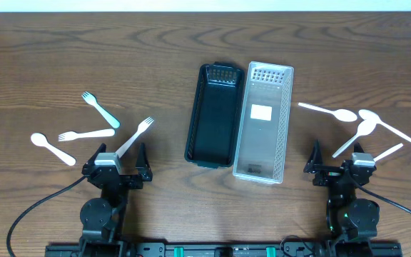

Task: Pack container
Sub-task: 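Move the right gripper over the white spoons on the right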

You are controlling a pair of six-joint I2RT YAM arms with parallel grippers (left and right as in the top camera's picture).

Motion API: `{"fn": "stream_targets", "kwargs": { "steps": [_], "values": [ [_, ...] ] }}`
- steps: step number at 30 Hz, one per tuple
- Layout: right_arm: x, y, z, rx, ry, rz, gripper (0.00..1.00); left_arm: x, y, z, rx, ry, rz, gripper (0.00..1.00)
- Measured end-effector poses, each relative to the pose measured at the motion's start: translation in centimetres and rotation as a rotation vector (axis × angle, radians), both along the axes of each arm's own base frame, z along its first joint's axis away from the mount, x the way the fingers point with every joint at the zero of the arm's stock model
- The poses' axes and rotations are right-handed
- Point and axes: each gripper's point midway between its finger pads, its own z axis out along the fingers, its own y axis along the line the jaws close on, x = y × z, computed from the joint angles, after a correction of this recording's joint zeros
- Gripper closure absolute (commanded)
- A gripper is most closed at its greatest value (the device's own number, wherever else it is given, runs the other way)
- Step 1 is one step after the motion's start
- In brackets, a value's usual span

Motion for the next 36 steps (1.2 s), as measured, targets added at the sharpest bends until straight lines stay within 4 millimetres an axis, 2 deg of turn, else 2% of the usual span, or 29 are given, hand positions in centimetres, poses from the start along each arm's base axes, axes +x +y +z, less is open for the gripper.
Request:
{"fn": "stream_targets", "kwargs": {
  "steps": [22, 29, 32, 36],
  "values": [
    [0.0, 0.1, 0.0, 0.001, 0.0, 0.005, 0.01, 0.0, 0.0, 0.0, 0.0, 0.0, 0.001, 0.02],
    [0.0, 0.9, 0.5, 0.082, -0.019, 0.05, 0.01, -0.3, -0.2, 0.2, -0.077, 0.041, -0.002, 0.02],
    [0.0, 1.2, 2.0, 0.095, -0.028, 0.064, 0.01, -0.8, -0.1, 2.3, -0.086, 0.096, 0.004, 0.02],
    [0.7, 1.4, 6.4, 0.078, -0.016, 0.074, 0.01, -0.7, 0.3, 7.9, -0.081, 0.194, 0.036, 0.02]
  ]
}}
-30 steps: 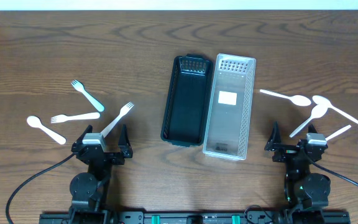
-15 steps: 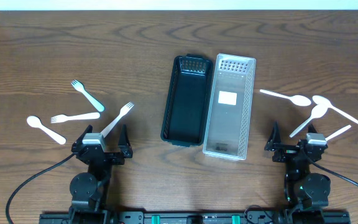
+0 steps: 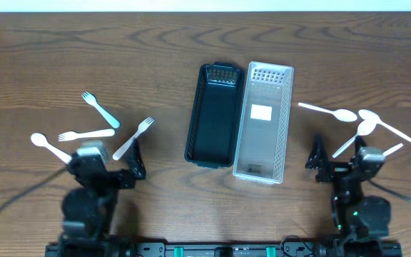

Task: Pack container
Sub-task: 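Move the right gripper over the white spoons on the right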

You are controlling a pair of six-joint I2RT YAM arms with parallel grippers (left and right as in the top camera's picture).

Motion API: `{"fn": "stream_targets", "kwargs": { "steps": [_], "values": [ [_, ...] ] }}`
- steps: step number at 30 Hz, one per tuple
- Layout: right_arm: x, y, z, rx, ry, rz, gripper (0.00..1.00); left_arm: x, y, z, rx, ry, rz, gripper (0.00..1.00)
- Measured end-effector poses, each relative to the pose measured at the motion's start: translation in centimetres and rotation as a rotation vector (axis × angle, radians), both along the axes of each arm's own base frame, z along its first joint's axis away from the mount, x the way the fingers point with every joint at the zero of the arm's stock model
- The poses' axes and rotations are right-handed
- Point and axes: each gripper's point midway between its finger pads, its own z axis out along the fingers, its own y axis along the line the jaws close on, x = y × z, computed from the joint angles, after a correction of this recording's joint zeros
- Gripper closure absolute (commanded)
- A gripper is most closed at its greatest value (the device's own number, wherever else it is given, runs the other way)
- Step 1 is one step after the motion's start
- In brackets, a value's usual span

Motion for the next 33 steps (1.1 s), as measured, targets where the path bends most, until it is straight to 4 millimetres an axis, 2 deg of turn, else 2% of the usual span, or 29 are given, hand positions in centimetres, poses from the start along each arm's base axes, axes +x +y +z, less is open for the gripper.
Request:
{"fn": "stream_targets", "kwargs": {
  "steps": [3, 6, 10, 13, 14, 16, 18, 21, 23, 27, 30, 33],
  "values": [
    [1.8, 0.0, 2.2, -0.027, 0.101, 0.001, 0.01, 1.7, 0.0, 2.5, 0.013, 0.109, 0.01, 0.02],
    [4.0, -0.3, 2.0, -0.043, 0.288, -0.009, 0.01, 4.2, -0.1, 2.6, 0.031, 0.272, 0.014, 0.02],
    [6.8, -1.0, 0.1, -0.061, 0.631, -0.015, 0.01, 7.0, -0.1, -0.6, 0.056, 0.542, 0.021, 0.02],
    [8.5, -1.6, -1.4, -0.069, 0.867, -0.017, 0.01, 8.1, 0.1, -3.7, 0.068, 0.706, 0.031, 0.02],
    [9.3, -1.7, -1.7, -0.069, 0.91, -0.016, 0.03, 8.3, 0.1, -4.6, 0.07, 0.741, 0.032, 0.02],
    [11.4, -1.9, -2.4, -0.077, 0.975, -0.007, 0.23, 8.5, 0.1, -6.4, 0.076, 0.81, 0.032, 0.03],
    [13.4, -1.9, -3.5, -0.079, 1.007, 0.002, 0.55, 8.4, 0.1, -7.8, 0.079, 0.865, 0.034, 0.09],
    [15.1, -1.9, -5.7, -0.076, 1.043, 0.012, 0.74, 8.3, 0.1, -8.7, 0.083, 0.905, 0.033, 0.2],
    [15.8, -1.8, -7.5, -0.071, 1.075, 0.019, 0.81, 8.0, 0.2, -8.9, 0.084, 0.918, 0.033, 0.24],
    [16.5, -1.6, -10.5, -0.067, 1.135, 0.036, 0.9, 7.5, 0.2, -9.0, 0.085, 0.938, 0.035, 0.43],
    [16.7, -1.1, -12.6, -0.067, 1.181, 0.049, 0.91, 7.0, 0.2, -9.2, 0.088, 0.961, 0.032, 0.54],
    [17.1, 0.5, -14.8, -0.071, 1.212, 0.095, 0.9, 6.6, 0.3, -9.3, 0.089, 0.976, 0.034, 0.6]
  ]
}}
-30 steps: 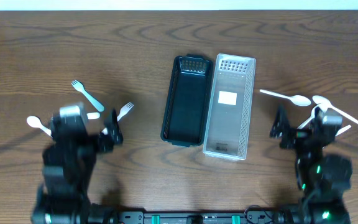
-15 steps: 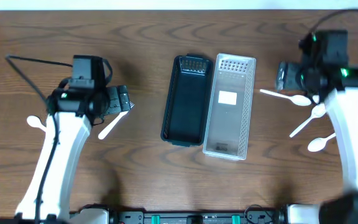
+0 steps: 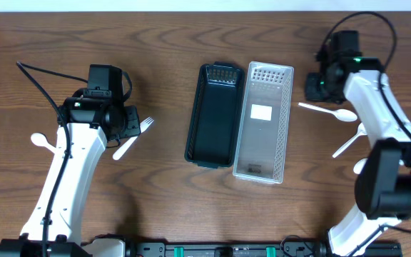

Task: Pack container
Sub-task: 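Move the right gripper over the white spoons on the right, then lower the right gripper and grasp a white spoon by its handle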

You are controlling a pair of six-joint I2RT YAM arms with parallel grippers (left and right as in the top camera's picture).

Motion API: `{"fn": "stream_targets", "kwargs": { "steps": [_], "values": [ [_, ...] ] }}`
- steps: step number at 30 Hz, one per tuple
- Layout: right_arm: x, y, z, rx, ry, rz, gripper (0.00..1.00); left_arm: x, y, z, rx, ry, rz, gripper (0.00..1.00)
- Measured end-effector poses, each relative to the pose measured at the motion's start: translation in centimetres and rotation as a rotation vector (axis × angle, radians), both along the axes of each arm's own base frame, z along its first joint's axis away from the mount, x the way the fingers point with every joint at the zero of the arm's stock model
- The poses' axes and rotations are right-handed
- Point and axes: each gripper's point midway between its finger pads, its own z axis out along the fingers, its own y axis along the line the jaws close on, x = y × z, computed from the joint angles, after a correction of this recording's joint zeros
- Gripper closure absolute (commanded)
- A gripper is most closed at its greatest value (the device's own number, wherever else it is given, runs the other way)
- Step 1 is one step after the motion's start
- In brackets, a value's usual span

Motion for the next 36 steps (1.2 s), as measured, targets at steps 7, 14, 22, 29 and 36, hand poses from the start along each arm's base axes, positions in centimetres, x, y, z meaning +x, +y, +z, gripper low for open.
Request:
{"fn": "stream_targets", "kwargs": {
  "steps": [7, 14, 22, 29, 36],
  "values": [
    [1.2, 4.7, -1.6, 0.093, -0.019, 0.118, 0.84, -0.4, 0.0, -0.1, 0.001, 0.018, -0.001, 0.64],
    [1.7, 7.9, -1.0, 0.165, -0.063, 0.223, 0.82, -0.7, 0.1, -0.2, 0.003, 0.032, -0.001, 0.64],
    [1.8, 6.3, -1.4, 0.086, -0.055, 0.178, 0.52, -0.8, 0.1, -0.2, 0.004, 0.035, -0.003, 0.36],
    [0.9, -1.0, 0.7, -0.086, -0.011, -0.028, 0.35, -0.9, 0.1, -0.3, 0.003, 0.037, -0.001, 0.31],
    [-2.1, -6.4, 5.6, -0.095, -0.005, -0.281, 0.14, -0.9, 0.1, -0.3, 0.003, 0.038, -0.001, 0.3]
  ]
}}
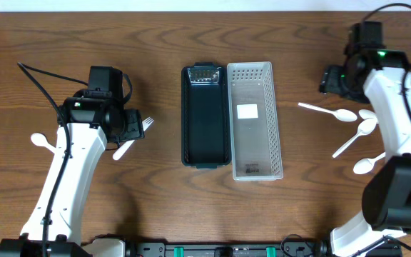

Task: Pack container
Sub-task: 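Lower the right gripper and grasp a white spoon by its handle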

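A black container (205, 121) and a clear perforated container (254, 128) lie side by side mid-table, long sides touching. White spoons lie to the right: one (328, 111) pointing left, another (356, 136) slanted, a third (368, 164) lower down. At the left, a white fork (133, 137) pokes out from under my left gripper (128, 126), and a white spoon (41, 141) lies farther left. My right gripper (328, 81) hangs above the upper spoon. The fingers of both grippers are hidden by the wrists.
The left arm (73, 178) slants up from the near left edge and covers the other cutlery there. The right arm (398, 121) reaches along the right edge. Bare wooden table (205, 207) lies in front of the containers.
Both containers now lie straight and a little farther left than before. My right gripper has shifted slightly to the right. The left arm stands as it did.
Both arms were folded at the near edge, with forks and a spoon at the left and spoons at the right. Then they began to rise. Then each was stretched out over its own cutlery. Now the containers lie squared up and shifted left.
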You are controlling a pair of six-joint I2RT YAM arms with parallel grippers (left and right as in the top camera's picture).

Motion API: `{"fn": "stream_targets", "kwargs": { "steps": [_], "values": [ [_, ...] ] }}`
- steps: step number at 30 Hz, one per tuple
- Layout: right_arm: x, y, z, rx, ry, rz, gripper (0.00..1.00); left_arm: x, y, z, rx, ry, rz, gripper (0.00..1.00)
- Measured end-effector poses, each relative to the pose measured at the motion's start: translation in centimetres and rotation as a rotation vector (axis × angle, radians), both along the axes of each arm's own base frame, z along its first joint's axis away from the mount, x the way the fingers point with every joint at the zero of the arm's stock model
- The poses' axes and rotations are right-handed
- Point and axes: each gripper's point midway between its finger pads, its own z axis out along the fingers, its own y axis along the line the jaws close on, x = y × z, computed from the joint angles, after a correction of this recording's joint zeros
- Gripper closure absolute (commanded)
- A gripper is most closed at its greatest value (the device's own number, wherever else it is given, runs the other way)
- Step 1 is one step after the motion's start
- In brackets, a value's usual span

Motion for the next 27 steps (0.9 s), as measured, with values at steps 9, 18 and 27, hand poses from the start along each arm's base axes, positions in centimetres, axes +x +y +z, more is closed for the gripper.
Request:
{"fn": "stream_targets", "kwargs": {
  "steps": [9, 18, 27],
  "values": [
    [-1.1, -0.8, -0.5, -0.159, 0.121, 0.663, 0.04, 0.0, 0.0, 0.0, 0.0, 0.0, 0.0, 0.3],
    [-1.2, -0.2, -3.0, -0.203, 0.197, 1.121, 0.07, -0.5, 0.0, -0.1, 0.002, 0.022, 0.0, 0.3],
    [-1.5, 0.2, -10.4, -0.073, 0.317, 1.22, 0.2, -0.7, 0.0, -0.2, 0.002, 0.029, 0.0, 0.3]
  ]
}}
